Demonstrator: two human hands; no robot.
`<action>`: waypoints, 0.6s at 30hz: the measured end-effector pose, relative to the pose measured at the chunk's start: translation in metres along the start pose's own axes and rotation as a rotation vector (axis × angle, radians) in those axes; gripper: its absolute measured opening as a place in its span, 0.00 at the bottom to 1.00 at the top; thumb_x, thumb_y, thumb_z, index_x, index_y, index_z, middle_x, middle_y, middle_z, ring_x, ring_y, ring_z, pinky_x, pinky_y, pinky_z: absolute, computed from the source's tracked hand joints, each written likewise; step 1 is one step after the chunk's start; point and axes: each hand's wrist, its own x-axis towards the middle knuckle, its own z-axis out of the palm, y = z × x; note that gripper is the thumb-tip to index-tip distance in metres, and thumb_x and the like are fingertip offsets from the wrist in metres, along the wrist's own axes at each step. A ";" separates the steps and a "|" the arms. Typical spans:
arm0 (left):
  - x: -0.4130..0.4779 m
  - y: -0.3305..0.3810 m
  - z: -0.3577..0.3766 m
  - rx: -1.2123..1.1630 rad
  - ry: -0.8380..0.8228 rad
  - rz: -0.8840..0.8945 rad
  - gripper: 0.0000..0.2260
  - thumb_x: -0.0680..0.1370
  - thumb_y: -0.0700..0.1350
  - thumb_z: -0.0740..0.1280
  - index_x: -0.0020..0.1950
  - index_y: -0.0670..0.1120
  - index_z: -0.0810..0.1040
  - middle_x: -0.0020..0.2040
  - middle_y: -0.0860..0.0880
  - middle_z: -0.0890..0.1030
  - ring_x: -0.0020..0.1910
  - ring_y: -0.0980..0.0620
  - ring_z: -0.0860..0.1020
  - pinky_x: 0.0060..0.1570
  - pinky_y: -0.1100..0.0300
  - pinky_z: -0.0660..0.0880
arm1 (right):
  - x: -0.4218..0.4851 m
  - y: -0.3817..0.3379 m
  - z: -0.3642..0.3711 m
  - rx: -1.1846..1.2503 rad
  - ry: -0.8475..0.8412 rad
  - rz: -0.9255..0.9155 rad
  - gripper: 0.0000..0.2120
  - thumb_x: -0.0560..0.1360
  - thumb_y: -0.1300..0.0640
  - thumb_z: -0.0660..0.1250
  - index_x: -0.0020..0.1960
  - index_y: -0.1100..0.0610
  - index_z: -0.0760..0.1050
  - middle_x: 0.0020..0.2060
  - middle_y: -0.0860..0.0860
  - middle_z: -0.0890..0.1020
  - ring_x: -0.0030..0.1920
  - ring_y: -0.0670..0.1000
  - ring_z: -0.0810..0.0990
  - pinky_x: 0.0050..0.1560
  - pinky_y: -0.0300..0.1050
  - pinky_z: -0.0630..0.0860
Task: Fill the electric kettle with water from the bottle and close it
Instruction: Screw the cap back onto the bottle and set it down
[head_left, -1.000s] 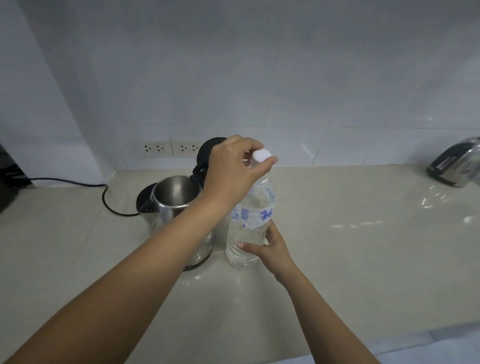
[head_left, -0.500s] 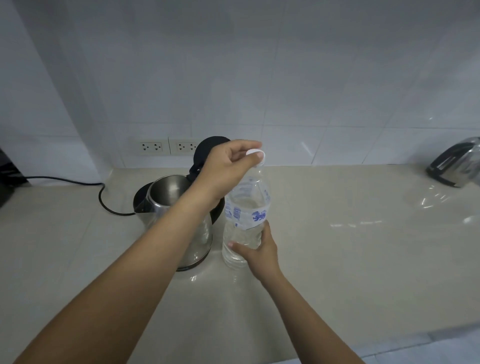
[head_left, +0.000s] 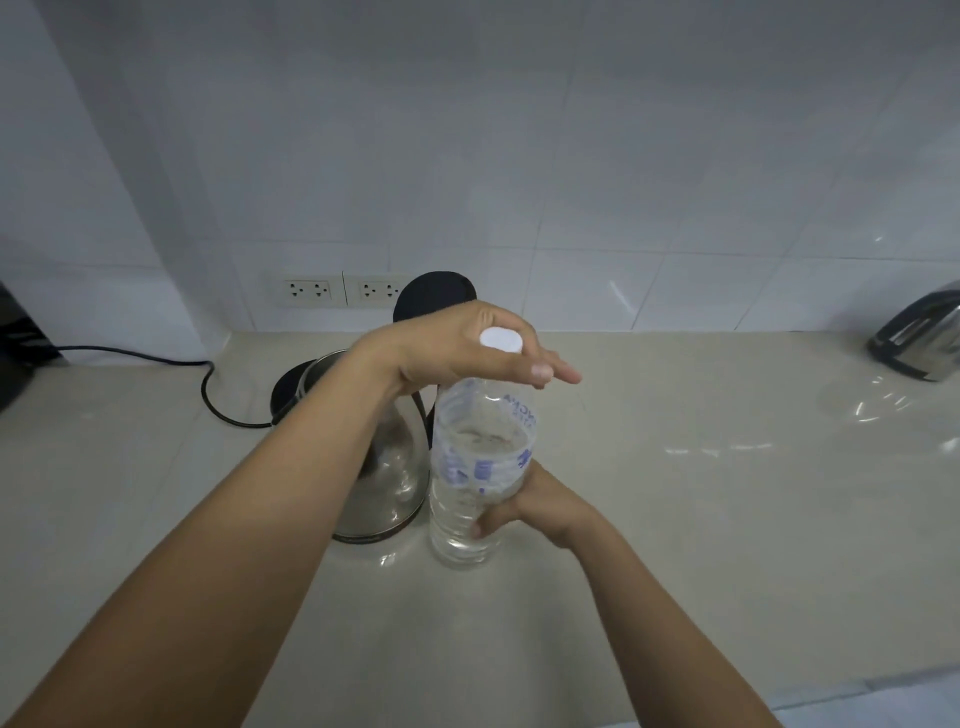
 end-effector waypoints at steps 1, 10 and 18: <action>0.000 -0.001 -0.002 -0.010 -0.058 0.006 0.07 0.76 0.40 0.69 0.39 0.48 0.81 0.59 0.52 0.84 0.65 0.60 0.75 0.65 0.64 0.68 | 0.000 -0.003 -0.005 -0.018 -0.072 -0.007 0.32 0.56 0.71 0.76 0.58 0.56 0.77 0.50 0.49 0.84 0.55 0.51 0.81 0.55 0.46 0.78; -0.015 -0.038 0.037 -0.084 0.925 0.132 0.19 0.66 0.60 0.72 0.55 0.58 0.78 0.58 0.56 0.79 0.59 0.63 0.76 0.60 0.65 0.73 | 0.004 0.010 0.022 0.081 0.368 -0.020 0.32 0.51 0.61 0.81 0.55 0.52 0.79 0.49 0.48 0.86 0.51 0.51 0.84 0.54 0.49 0.80; -0.084 -0.130 0.057 0.481 1.536 -0.048 0.41 0.66 0.61 0.72 0.69 0.37 0.66 0.73 0.39 0.66 0.74 0.39 0.61 0.74 0.49 0.58 | 0.023 -0.013 0.017 0.126 0.855 -0.034 0.30 0.58 0.61 0.82 0.53 0.49 0.70 0.45 0.44 0.77 0.47 0.48 0.75 0.50 0.40 0.70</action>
